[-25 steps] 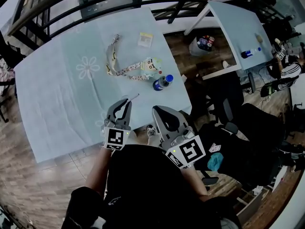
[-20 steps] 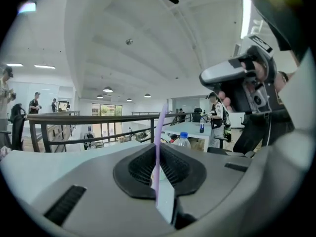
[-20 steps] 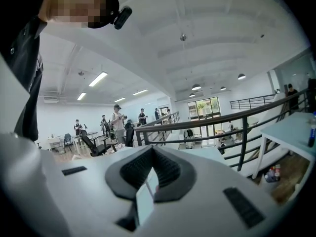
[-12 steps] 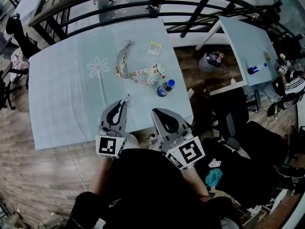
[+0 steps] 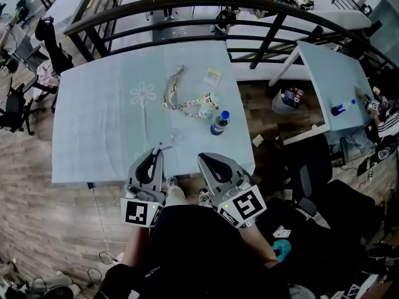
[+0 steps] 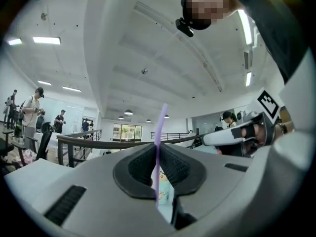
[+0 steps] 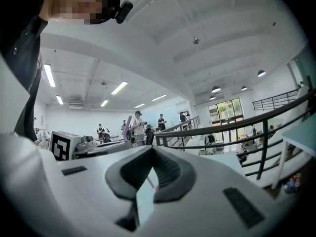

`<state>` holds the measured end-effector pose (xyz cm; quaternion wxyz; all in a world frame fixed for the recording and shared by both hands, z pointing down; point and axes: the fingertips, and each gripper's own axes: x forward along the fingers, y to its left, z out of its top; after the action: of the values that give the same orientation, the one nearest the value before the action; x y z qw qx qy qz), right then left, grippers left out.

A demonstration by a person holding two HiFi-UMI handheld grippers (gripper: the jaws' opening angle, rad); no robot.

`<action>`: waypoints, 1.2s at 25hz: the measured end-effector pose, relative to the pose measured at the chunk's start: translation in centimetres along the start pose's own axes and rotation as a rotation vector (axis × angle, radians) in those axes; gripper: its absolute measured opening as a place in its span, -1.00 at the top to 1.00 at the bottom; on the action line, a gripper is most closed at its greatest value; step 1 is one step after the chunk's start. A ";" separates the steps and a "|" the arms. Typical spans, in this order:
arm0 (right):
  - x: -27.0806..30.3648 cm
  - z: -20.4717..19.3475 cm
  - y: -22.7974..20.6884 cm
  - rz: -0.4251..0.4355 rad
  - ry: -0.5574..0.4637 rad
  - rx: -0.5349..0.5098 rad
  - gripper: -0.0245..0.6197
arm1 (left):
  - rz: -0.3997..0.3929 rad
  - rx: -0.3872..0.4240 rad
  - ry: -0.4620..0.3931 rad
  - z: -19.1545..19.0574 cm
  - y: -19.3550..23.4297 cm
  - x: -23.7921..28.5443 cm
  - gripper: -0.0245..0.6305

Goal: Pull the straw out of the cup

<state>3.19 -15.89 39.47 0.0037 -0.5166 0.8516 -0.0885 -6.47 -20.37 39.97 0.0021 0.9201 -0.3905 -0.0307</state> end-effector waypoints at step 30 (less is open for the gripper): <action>-6.0 -0.3 6.0 0.289 -0.054 -0.066 0.90 | 0.288 0.035 -0.095 3.0 -6.8 -12.6 0.83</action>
<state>0.71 -7.89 38.33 0.0222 -0.3905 0.9193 -0.0449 -10.56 -6.53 37.47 -0.0279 0.8519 -0.5187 -0.0667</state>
